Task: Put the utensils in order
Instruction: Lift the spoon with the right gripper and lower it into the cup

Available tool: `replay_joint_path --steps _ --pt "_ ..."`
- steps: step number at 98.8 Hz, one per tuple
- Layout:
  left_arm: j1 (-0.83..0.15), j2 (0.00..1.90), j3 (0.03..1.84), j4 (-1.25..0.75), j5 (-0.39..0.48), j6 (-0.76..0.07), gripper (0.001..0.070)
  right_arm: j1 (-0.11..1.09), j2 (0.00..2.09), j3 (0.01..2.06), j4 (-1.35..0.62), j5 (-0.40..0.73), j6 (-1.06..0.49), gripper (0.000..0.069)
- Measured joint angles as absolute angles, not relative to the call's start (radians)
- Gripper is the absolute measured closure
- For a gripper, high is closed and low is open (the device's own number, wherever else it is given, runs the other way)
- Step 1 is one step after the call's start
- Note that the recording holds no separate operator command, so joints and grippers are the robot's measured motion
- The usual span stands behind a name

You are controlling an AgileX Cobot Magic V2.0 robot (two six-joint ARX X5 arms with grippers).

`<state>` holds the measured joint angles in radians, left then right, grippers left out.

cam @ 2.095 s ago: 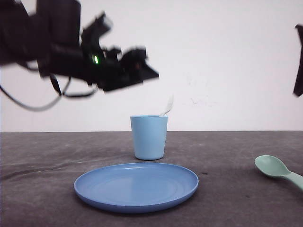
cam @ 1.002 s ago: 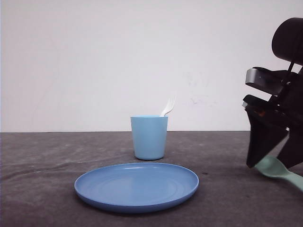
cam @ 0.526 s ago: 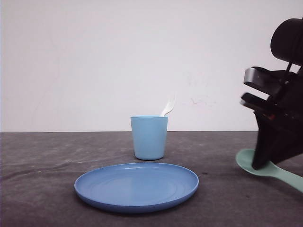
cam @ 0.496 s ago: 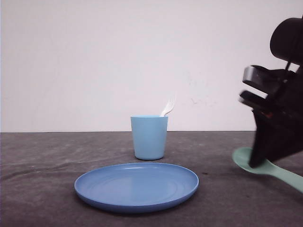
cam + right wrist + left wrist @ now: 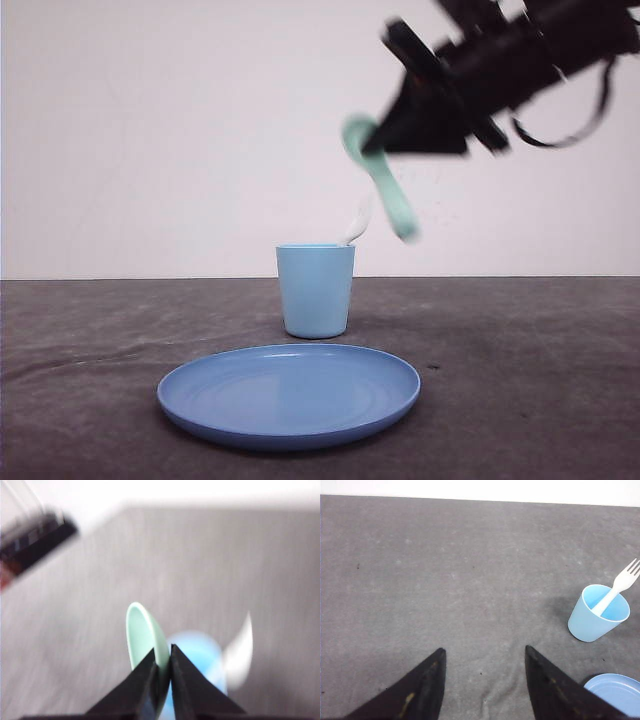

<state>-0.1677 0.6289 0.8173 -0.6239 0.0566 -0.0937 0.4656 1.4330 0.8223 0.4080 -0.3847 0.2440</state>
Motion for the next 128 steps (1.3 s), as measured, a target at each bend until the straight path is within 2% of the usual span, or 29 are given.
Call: replay_joint_path --steps 10,18,59,87,122,128 --pt "-0.168 0.629 0.817 -0.624 0.057 -0.094 0.0412 0.513 1.435 0.822 0.557 -0.261 0.179 0.0666" --pt "-0.168 0.629 0.817 -0.624 0.057 -0.094 0.0412 0.540 1.453 0.822 0.661 -0.212 0.116 0.0666" --pt "-0.168 0.629 0.817 -0.624 0.058 -0.094 0.0412 0.566 1.719 0.848 1.025 -0.205 -0.054 0.0666" --pt "-0.168 0.629 0.817 -0.624 0.058 -0.094 0.0412 0.565 1.835 0.952 0.967 -0.204 -0.062 0.0666" --pt "-0.168 0.629 0.817 -0.624 0.058 -0.094 0.0412 0.574 1.871 0.956 0.825 -0.204 -0.064 0.0666" --pt "-0.168 0.629 0.817 -0.624 0.058 -0.094 0.0412 0.575 1.871 0.956 0.818 -0.205 -0.064 0.0646"
